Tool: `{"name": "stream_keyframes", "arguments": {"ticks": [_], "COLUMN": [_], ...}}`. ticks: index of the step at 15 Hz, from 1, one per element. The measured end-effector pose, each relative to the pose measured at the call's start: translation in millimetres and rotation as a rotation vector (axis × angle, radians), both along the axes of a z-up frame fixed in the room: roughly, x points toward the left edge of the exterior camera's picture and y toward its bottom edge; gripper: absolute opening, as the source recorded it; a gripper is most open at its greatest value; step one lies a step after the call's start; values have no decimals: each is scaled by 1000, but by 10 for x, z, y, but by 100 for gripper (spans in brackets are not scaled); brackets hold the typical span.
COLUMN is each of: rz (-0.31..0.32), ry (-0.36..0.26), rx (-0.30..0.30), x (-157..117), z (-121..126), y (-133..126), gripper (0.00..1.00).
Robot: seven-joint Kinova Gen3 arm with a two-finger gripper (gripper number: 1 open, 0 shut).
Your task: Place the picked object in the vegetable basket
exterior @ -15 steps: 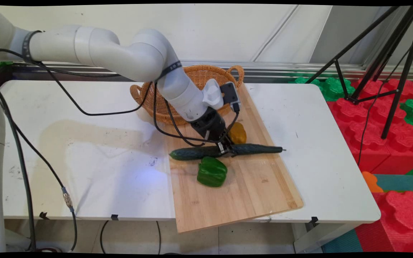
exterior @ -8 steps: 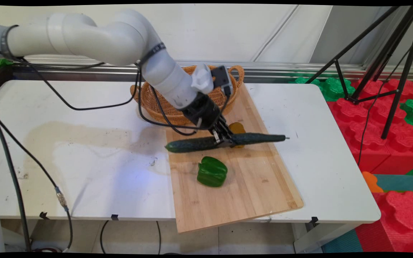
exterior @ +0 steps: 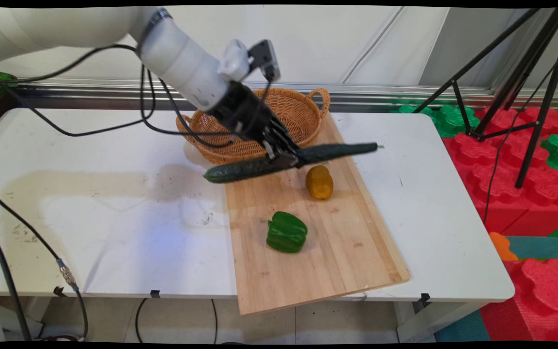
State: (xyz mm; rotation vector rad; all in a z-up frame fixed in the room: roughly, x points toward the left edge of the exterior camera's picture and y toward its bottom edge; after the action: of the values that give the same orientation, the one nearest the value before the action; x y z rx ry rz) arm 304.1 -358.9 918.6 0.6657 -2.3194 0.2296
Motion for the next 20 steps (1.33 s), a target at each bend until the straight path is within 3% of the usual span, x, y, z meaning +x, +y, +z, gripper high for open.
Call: {"name": "stream_keyframes", "arguments": {"ticks": [5,10,20], "rz": [67,151,255], "ry": [13,5,-88], "rx": [-33,-78,-102], "x": [465,842,1181], "z": [230,303,-123], "y": [-48,-270,-981], "gripper": [0,0,0]}}
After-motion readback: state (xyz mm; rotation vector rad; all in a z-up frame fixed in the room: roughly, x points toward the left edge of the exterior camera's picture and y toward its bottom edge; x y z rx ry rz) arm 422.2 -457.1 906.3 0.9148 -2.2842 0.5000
